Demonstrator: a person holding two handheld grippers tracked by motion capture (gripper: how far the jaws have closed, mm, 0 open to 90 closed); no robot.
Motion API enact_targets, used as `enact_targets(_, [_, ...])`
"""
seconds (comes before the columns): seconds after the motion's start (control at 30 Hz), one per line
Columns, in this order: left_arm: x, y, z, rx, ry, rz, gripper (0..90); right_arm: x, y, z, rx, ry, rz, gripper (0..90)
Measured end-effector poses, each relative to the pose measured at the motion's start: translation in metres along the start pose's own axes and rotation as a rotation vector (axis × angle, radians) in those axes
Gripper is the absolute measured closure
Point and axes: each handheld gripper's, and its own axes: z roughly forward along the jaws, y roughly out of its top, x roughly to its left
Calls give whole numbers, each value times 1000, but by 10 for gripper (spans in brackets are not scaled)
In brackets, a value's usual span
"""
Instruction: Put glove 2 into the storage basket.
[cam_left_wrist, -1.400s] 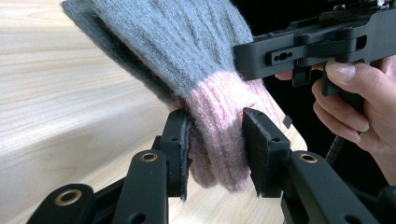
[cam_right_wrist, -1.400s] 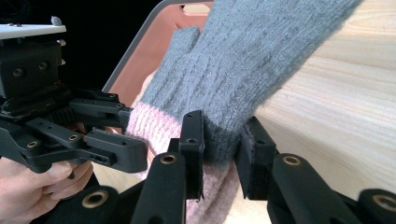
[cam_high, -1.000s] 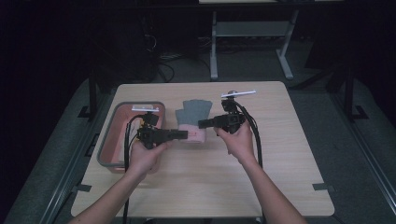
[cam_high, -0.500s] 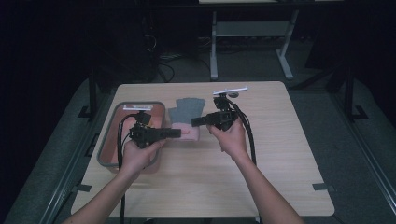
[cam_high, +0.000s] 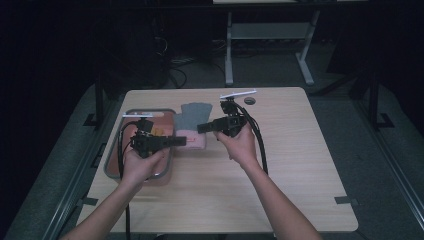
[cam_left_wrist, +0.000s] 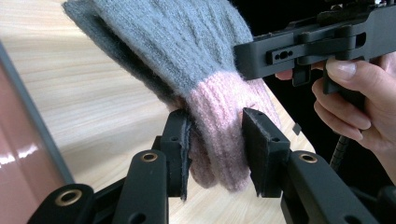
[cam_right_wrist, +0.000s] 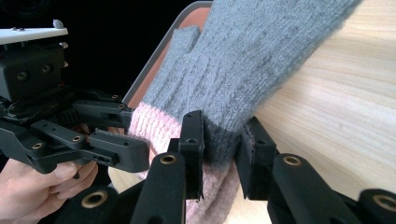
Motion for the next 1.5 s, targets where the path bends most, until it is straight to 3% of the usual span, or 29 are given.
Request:
enact_targets(0.8, [15, -1, -28, -24, 32, -13, 630, 16, 13, 28, 18, 27, -25, 733])
enact_targets(1.13, [23, 0, -43, -46, 43, -20, 632, 29, 22, 40, 24, 33, -37, 733])
enact_targets(1.5, [34, -3, -59, -61, 61, -36, 631, 38, 28, 60, 34, 51, -54, 733])
